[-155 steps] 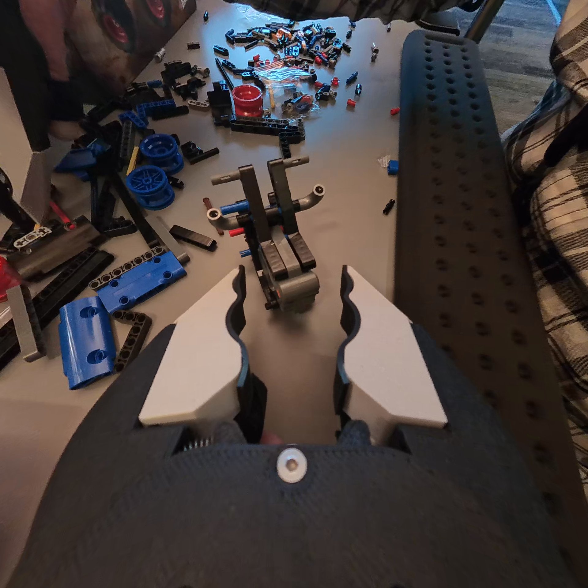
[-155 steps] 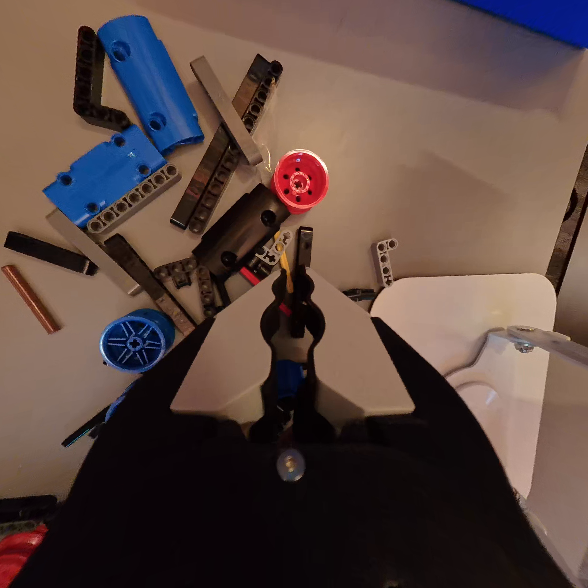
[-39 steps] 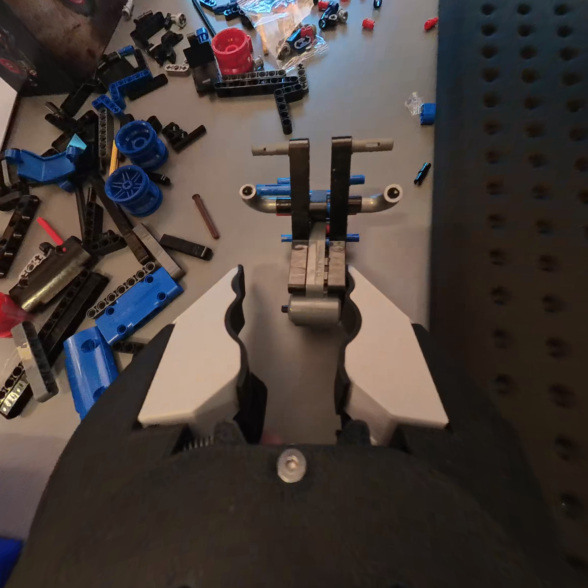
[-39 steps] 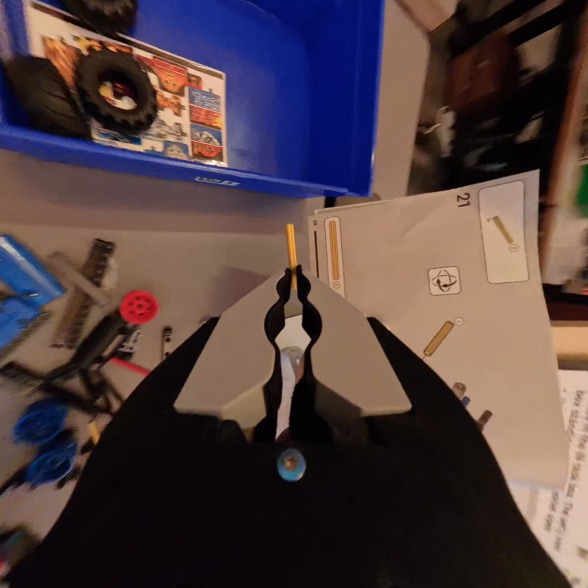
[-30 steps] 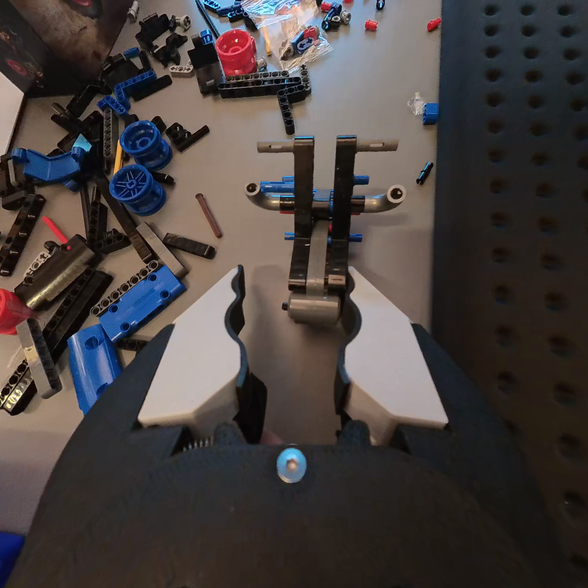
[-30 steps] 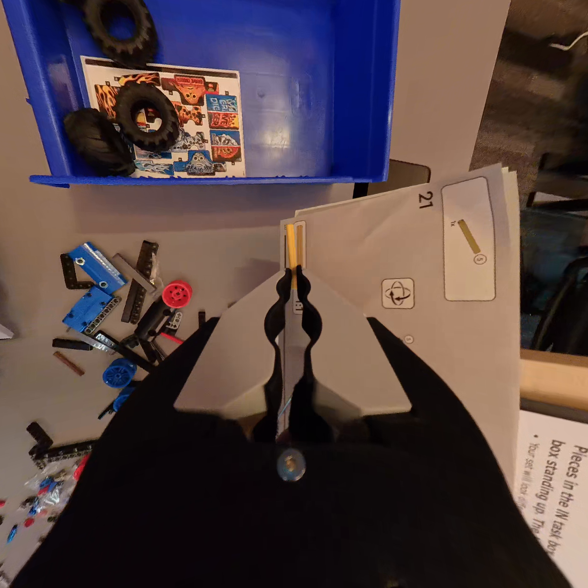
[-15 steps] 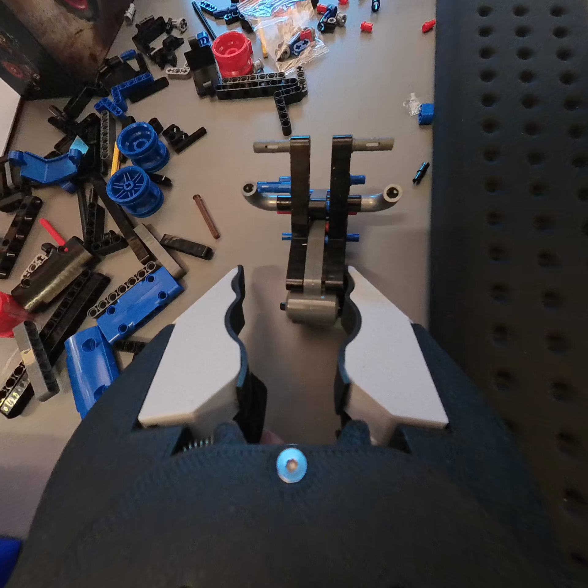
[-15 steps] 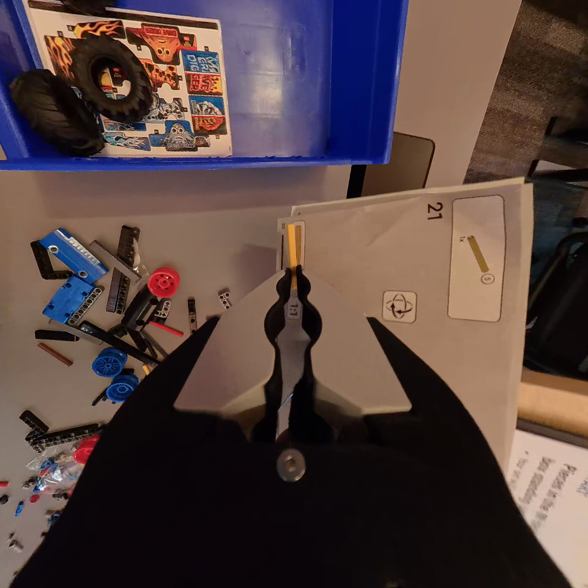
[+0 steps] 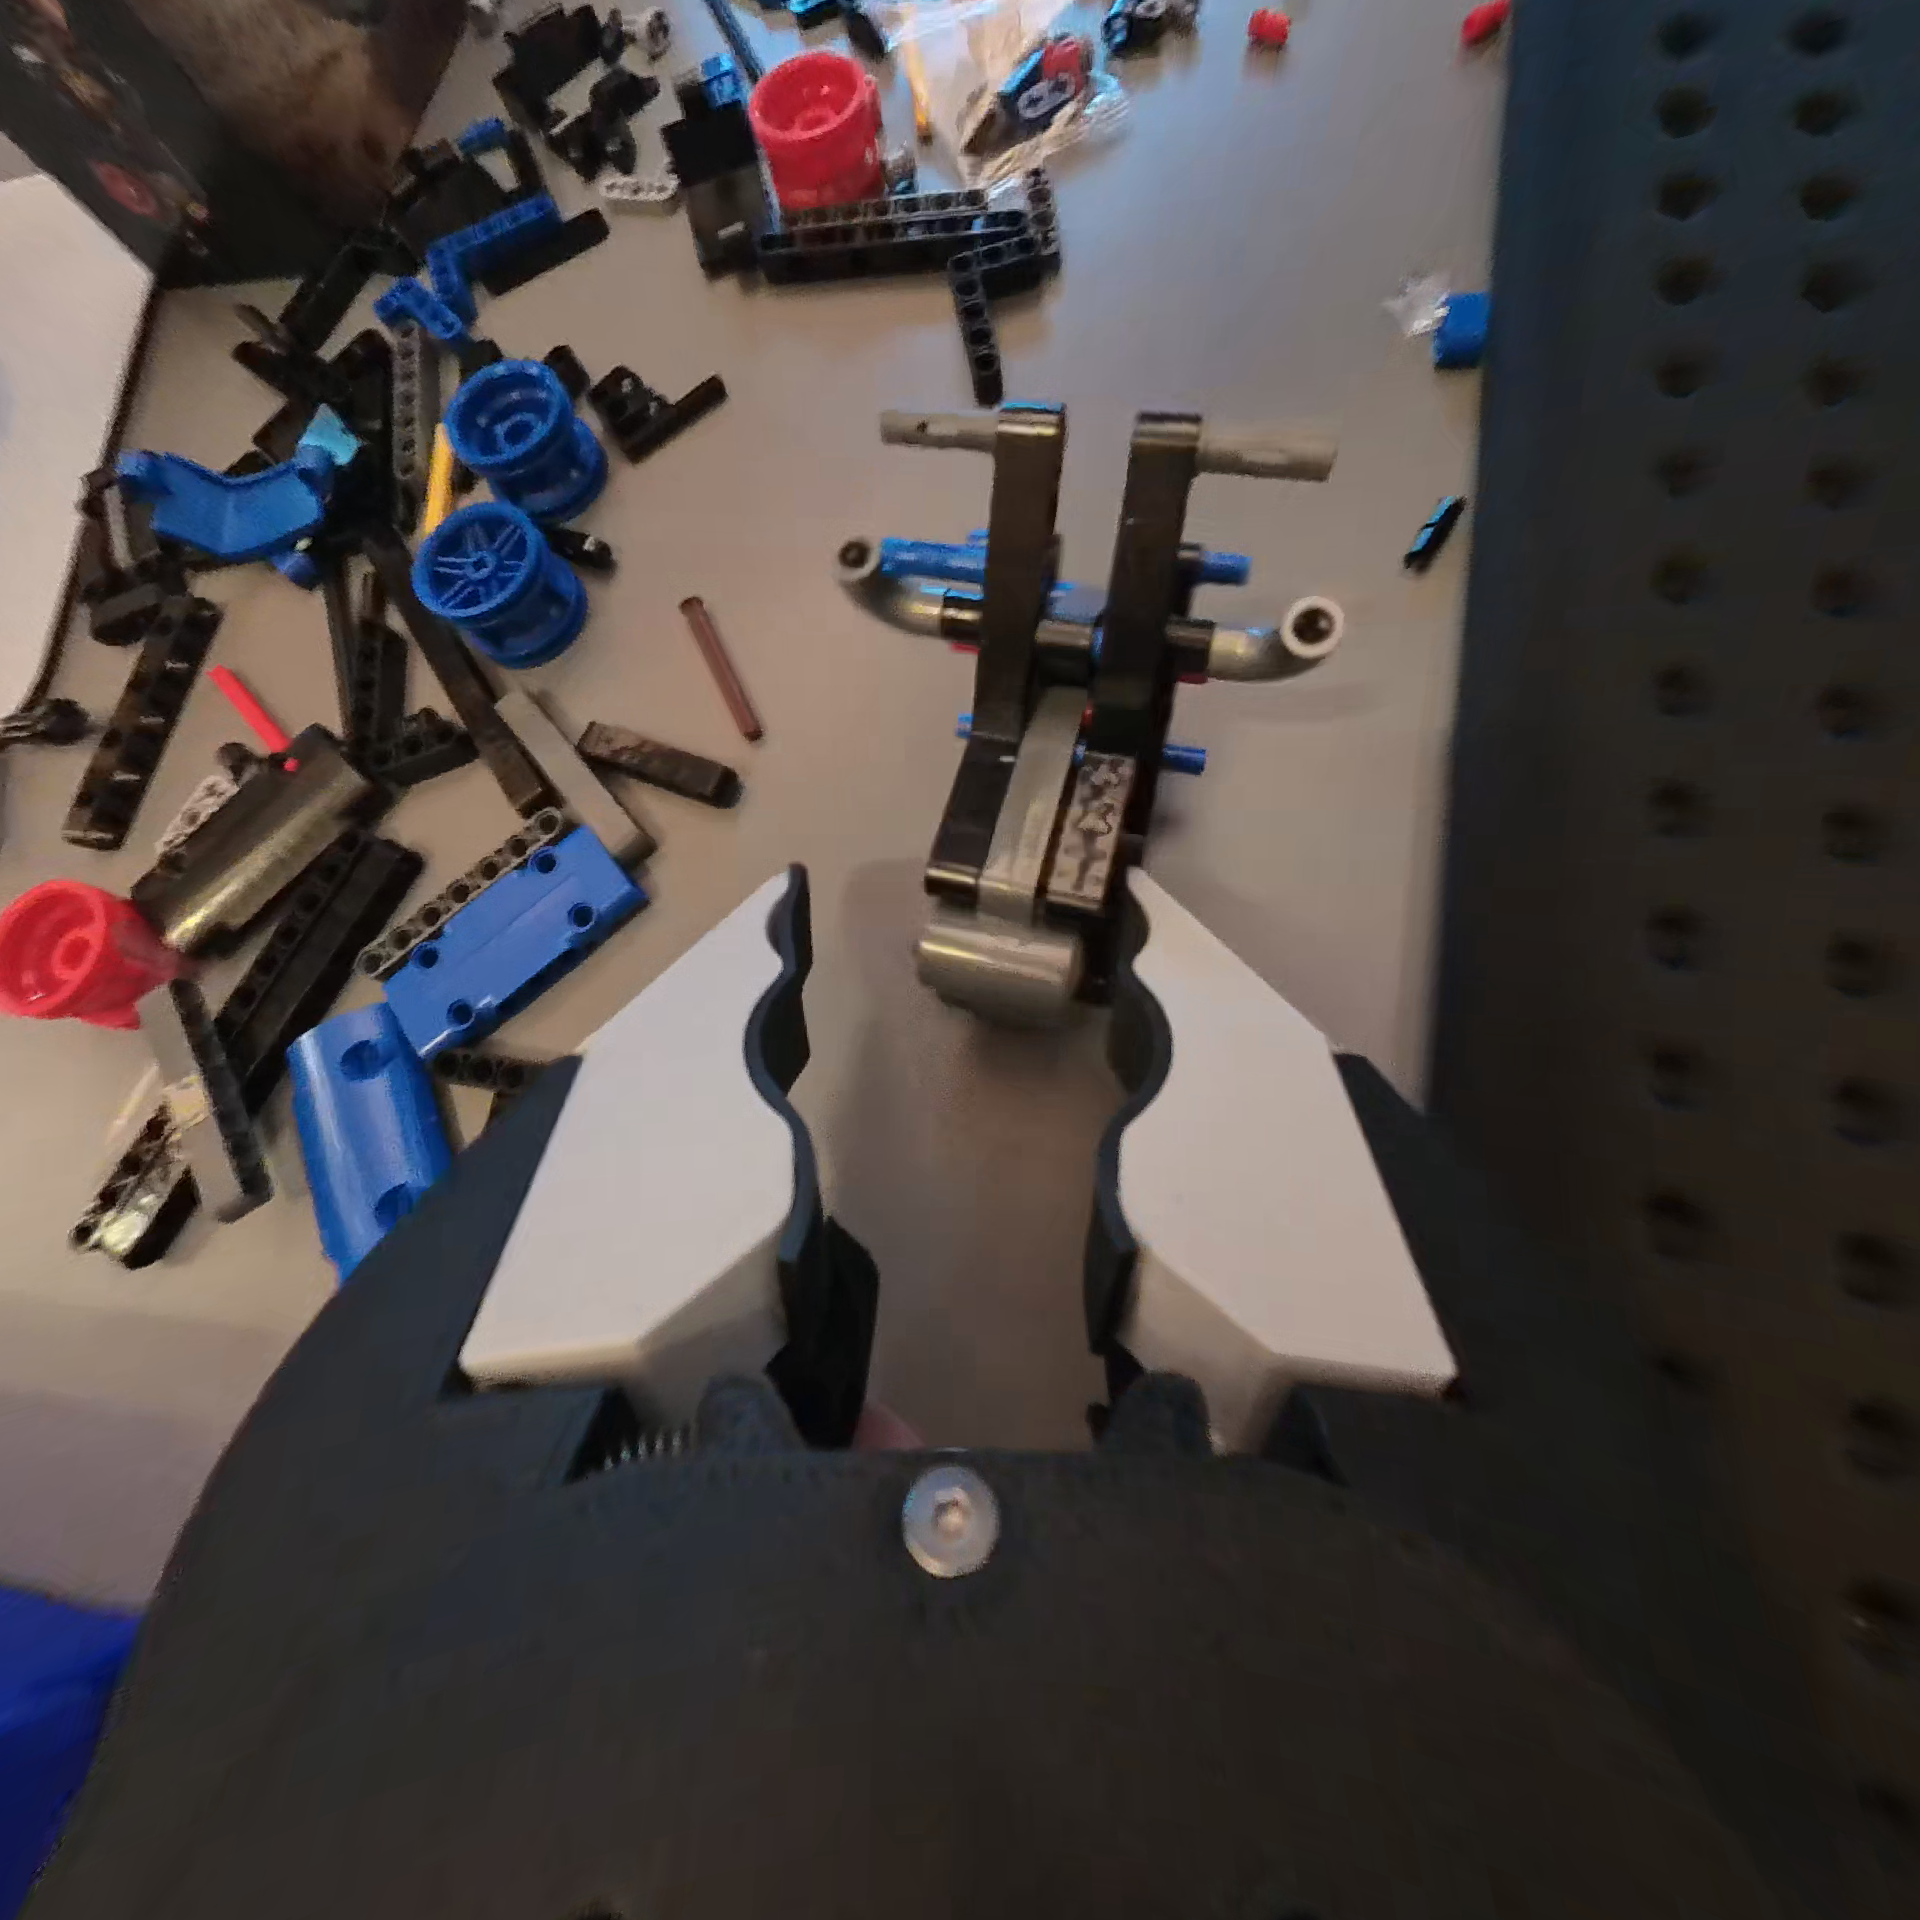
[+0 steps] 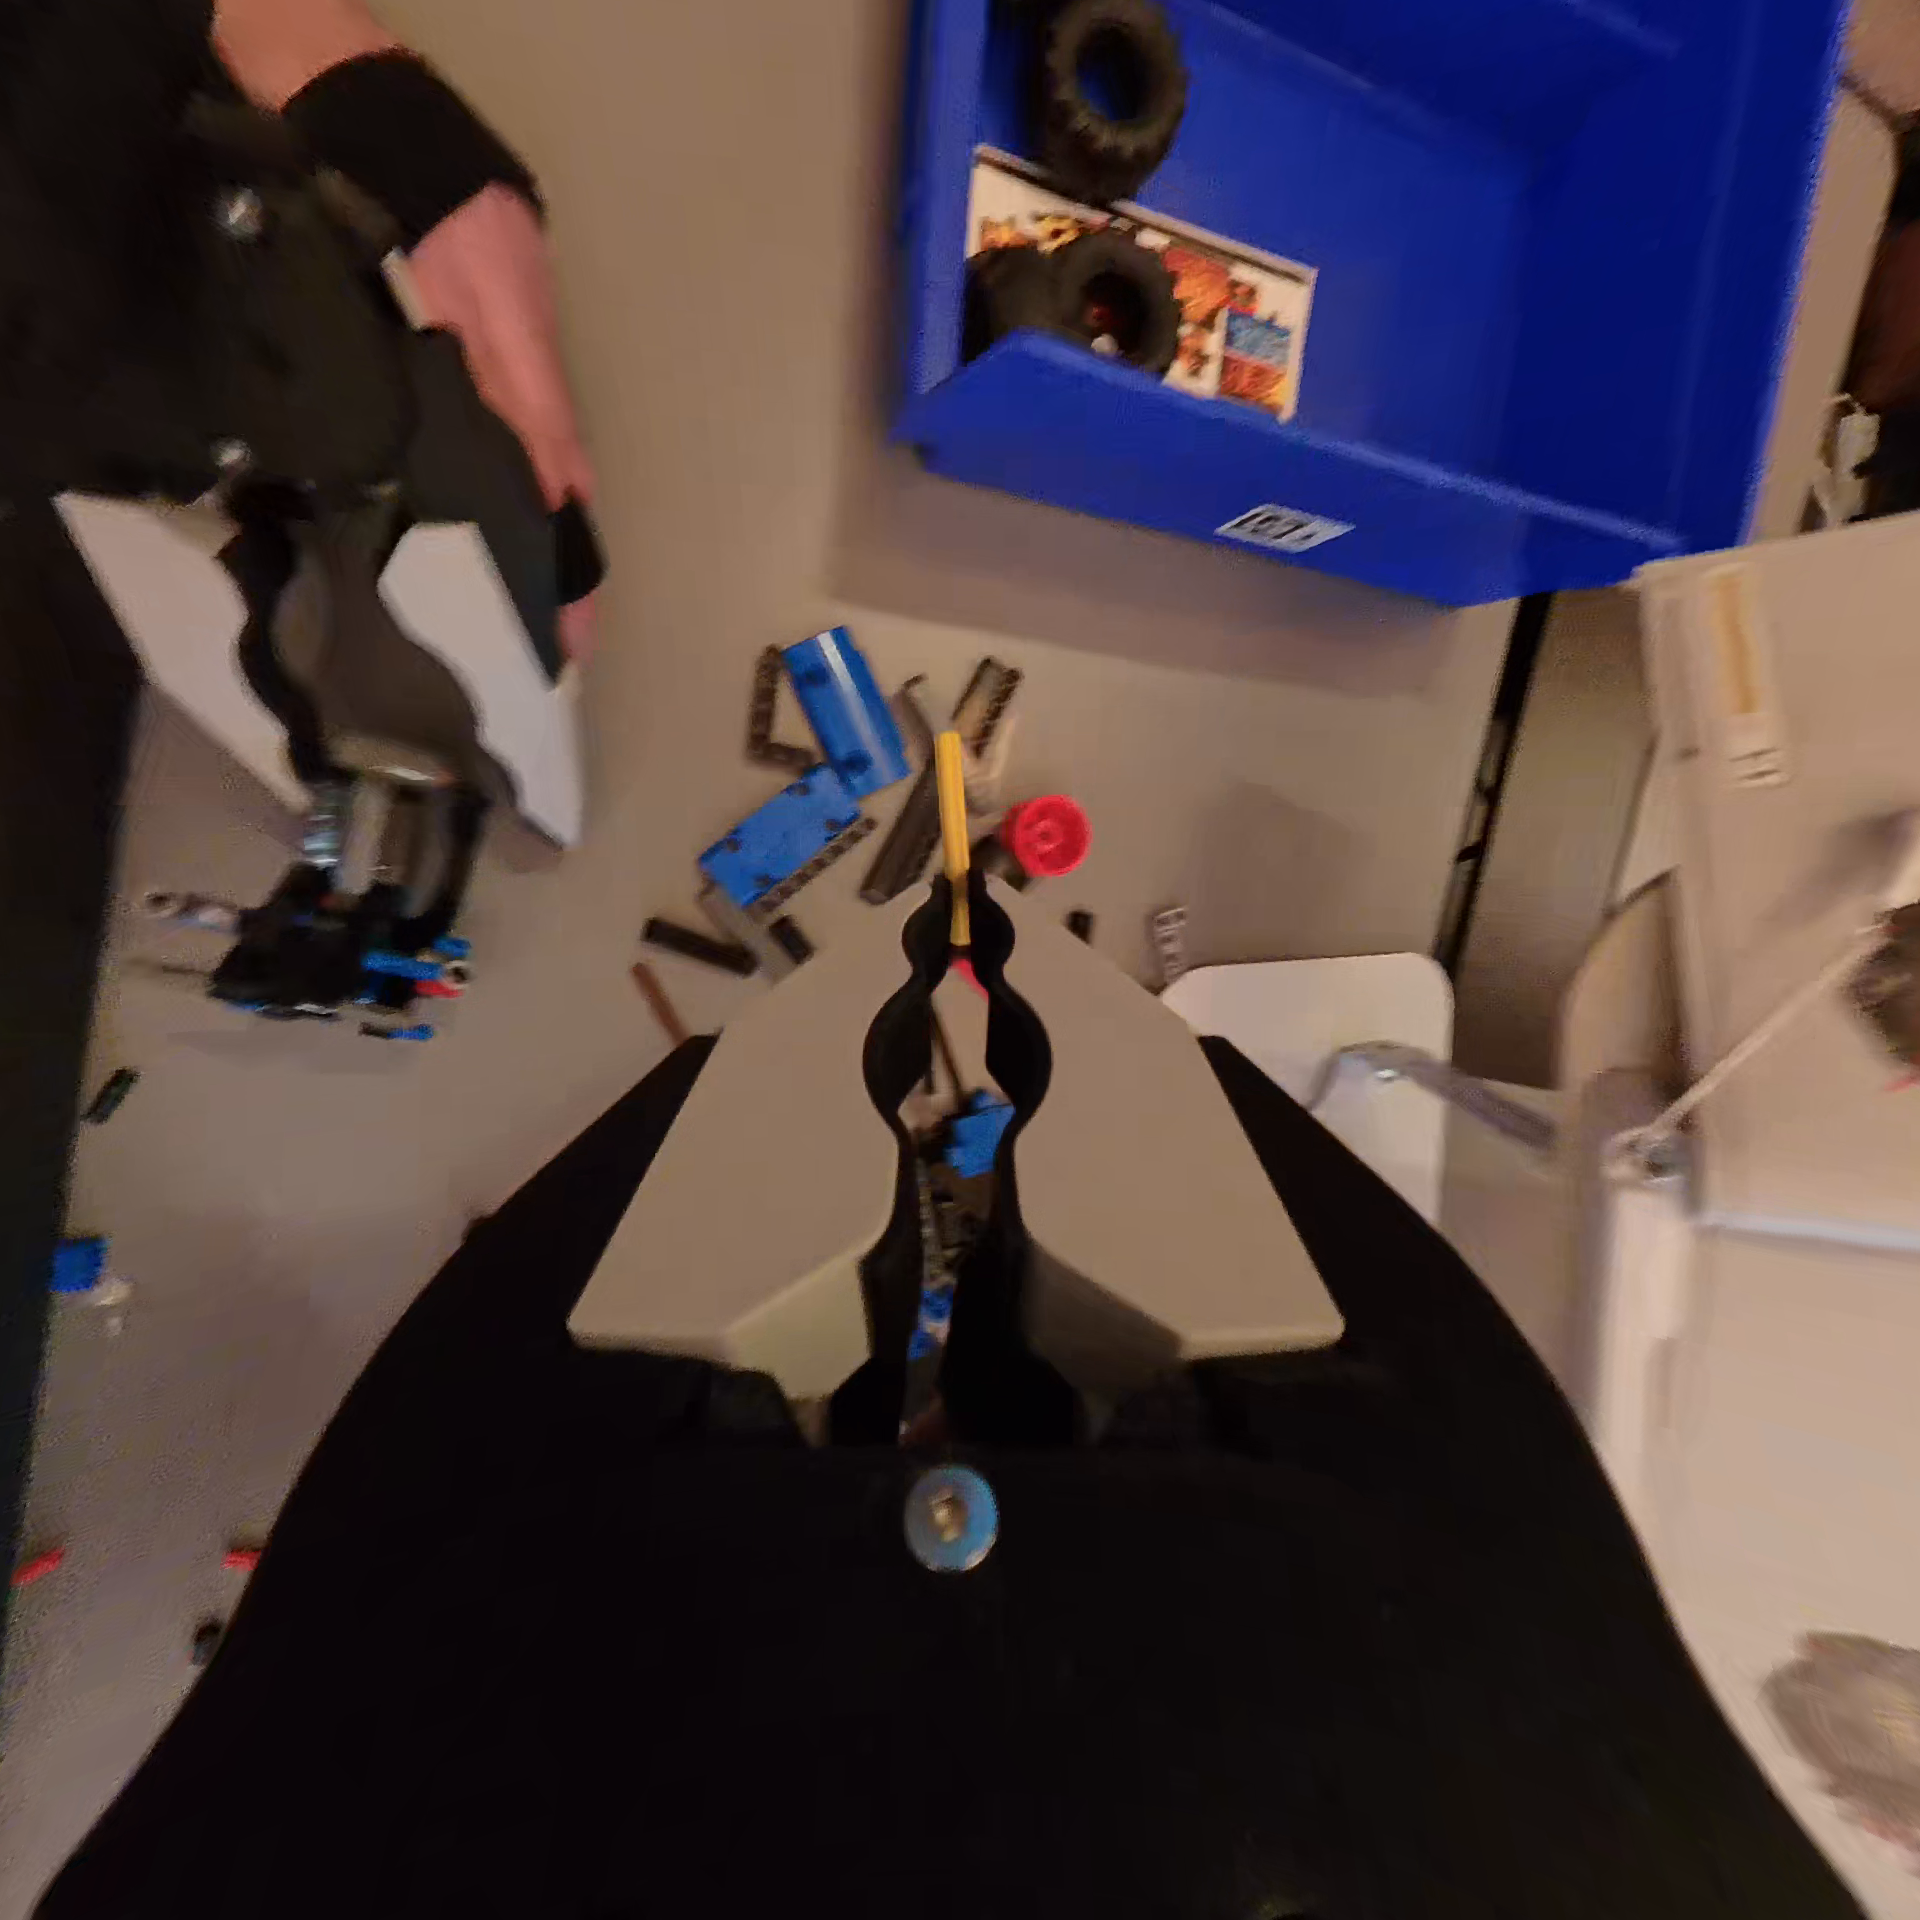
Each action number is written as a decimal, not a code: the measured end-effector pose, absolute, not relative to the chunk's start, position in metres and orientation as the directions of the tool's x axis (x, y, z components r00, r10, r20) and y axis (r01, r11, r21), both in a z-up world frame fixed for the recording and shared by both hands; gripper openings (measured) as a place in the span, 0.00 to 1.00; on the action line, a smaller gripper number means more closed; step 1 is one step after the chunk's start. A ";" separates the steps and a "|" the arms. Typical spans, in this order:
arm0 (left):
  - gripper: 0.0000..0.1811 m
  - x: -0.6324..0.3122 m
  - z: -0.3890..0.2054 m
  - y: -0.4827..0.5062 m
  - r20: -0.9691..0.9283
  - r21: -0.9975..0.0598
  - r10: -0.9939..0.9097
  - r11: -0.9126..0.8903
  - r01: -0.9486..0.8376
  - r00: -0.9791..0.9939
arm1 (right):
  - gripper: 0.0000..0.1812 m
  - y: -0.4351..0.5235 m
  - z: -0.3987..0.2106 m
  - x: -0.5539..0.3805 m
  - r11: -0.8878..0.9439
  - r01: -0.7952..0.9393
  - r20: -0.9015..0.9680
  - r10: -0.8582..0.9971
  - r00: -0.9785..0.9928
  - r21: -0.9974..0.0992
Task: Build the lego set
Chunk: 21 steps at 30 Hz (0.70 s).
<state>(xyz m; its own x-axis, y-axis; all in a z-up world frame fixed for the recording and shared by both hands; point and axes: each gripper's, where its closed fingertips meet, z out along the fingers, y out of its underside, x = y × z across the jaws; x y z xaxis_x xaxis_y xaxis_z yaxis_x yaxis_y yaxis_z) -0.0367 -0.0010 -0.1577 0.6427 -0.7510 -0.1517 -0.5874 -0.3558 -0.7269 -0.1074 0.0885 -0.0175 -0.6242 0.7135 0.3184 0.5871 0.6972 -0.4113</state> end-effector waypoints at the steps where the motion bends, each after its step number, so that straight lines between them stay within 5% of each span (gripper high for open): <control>1: 0.30 -0.041 -0.157 0.001 -0.173 -0.720 -0.736 -0.359 -0.594 0.654 | 0.01 0.085 -0.026 -0.096 0.687 0.593 0.306 0.723 -0.620 -0.421; 11: 0.31 -0.083 -0.147 0.021 -0.339 -0.680 -0.550 -0.417 -0.603 0.763 | 0.01 0.085 -0.076 -0.035 0.541 0.642 0.252 0.835 -0.490 -0.543; 21: 0.47 -0.050 -0.126 -0.012 -0.105 -0.807 -0.664 -0.378 -0.453 0.741 | 0.01 0.089 -0.091 -0.014 0.407 0.636 0.204 0.907 -0.369 -0.656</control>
